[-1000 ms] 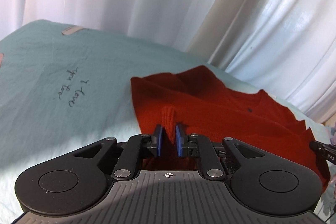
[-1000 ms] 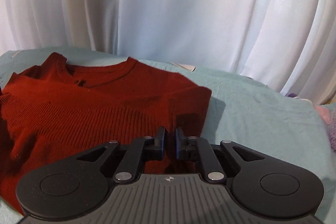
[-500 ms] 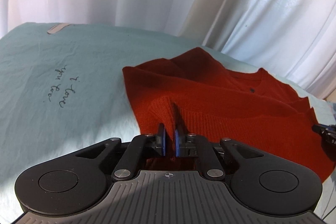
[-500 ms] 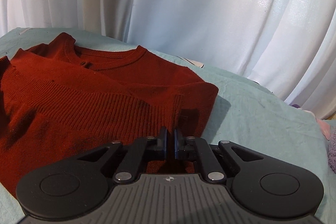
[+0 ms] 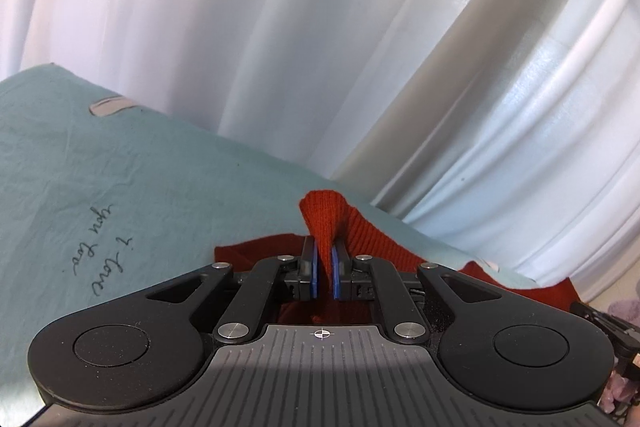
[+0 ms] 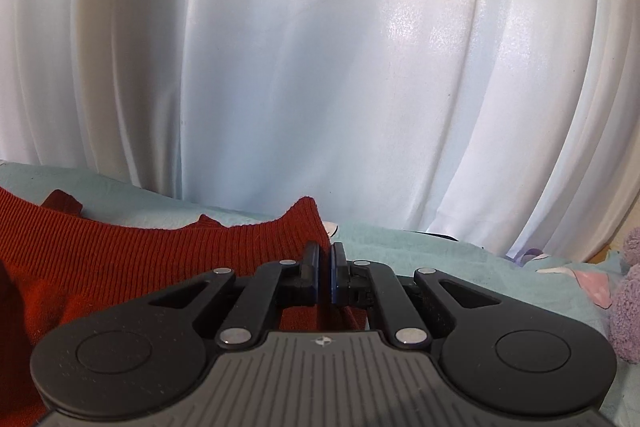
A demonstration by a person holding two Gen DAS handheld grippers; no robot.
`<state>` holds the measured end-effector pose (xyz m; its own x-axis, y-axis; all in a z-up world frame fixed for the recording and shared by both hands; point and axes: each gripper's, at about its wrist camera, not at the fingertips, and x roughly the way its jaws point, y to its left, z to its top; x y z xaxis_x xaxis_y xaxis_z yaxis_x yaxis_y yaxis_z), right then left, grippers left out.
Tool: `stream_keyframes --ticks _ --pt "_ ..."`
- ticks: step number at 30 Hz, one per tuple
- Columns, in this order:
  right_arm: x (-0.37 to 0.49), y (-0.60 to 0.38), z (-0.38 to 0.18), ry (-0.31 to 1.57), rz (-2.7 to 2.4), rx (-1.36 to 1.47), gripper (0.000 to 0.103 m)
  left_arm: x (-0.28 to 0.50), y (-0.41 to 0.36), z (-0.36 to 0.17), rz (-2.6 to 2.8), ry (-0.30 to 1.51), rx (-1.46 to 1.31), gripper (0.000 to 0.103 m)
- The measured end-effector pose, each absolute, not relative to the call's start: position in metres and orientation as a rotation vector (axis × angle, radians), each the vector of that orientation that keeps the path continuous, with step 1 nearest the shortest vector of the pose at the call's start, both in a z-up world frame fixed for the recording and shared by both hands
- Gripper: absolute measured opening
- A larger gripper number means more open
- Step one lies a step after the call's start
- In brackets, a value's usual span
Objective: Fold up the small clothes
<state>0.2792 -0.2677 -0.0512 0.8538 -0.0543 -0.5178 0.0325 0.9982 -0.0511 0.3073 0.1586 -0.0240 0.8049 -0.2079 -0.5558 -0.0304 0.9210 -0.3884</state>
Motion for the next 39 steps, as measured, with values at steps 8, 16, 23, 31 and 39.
stream_keyframes --ticks 8,16,23,31,39 --pt "0.311 -0.268 -0.064 0.569 -0.109 0.006 0.004 0.33 0.165 -0.033 -0.048 0.617 -0.404 0.007" --pt "0.338 -0.264 -0.081 0.598 -0.163 0.035 0.004 0.348 0.17 -0.048 0.038 0.585 -0.426 0.006" --pt "0.304 -0.25 -0.078 0.592 -0.065 0.055 0.012 0.345 0.151 -0.07 0.036 0.709 -0.298 0.03" --pt "0.278 -0.186 -0.094 0.741 0.542 0.542 0.027 0.329 0.107 -0.071 0.003 0.764 -0.223 0.061" --pt "0.295 -0.225 -0.124 0.722 0.316 0.597 0.0 0.326 0.085 -0.075 -0.012 0.78 -0.144 0.07"
